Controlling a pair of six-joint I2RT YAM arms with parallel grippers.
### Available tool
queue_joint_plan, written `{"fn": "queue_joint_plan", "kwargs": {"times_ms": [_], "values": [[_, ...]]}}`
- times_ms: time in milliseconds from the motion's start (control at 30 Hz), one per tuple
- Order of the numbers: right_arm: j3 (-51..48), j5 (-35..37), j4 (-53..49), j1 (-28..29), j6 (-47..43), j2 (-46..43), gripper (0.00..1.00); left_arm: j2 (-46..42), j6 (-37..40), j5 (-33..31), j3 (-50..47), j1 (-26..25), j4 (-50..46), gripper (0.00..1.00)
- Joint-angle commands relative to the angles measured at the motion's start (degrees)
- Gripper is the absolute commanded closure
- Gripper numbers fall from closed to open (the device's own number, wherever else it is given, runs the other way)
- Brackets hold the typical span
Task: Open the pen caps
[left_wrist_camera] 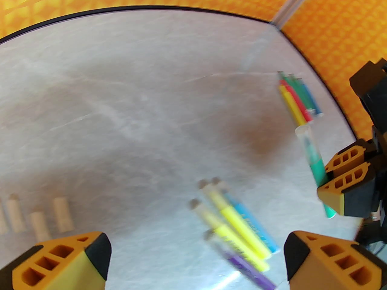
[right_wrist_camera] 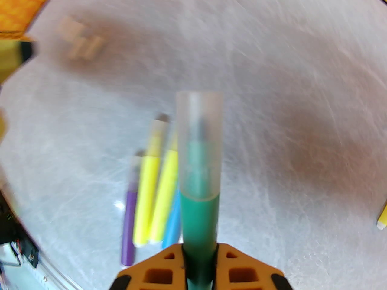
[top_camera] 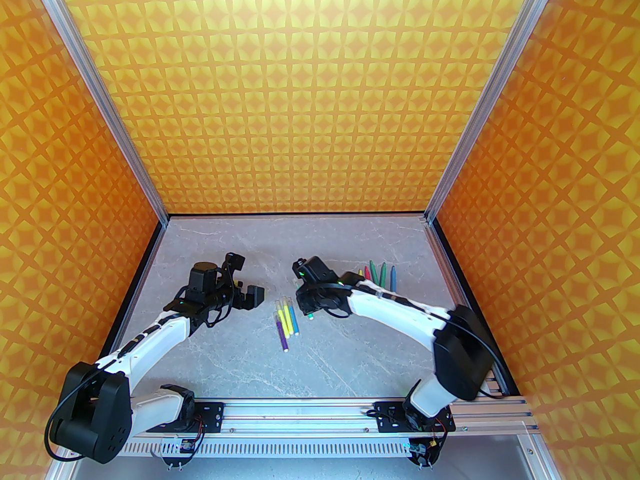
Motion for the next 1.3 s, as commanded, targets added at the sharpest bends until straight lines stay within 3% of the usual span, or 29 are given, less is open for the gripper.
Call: {"fn": "queue_joint_plan", "kwargs": {"times_ms": [0,333,833,1267], "values": [[-3.6,-4.29,9.15,-0.11,-2.96,-3.73,1.0,0.09,-3.93,9.17,1.43,0.21,5.68,0.01],[-9.76,-10.4,22.17,-0.11,-2.69,-8.07,1.0,1.49,-13.35,25.54,0.53,0.03,18.9,0.07],[-8.5,-17.16,28.7,1.19,-4.79,-5.49,1.0,4.96,-21.01,28.07,1.31,-1.24,28.4,0.27],[-7.49,-18.17,29.15,2.26,-5.98,-4.6,1.0,4.96,-21.64,28.71,1.58,-1.8,28.91,0.58]]}}
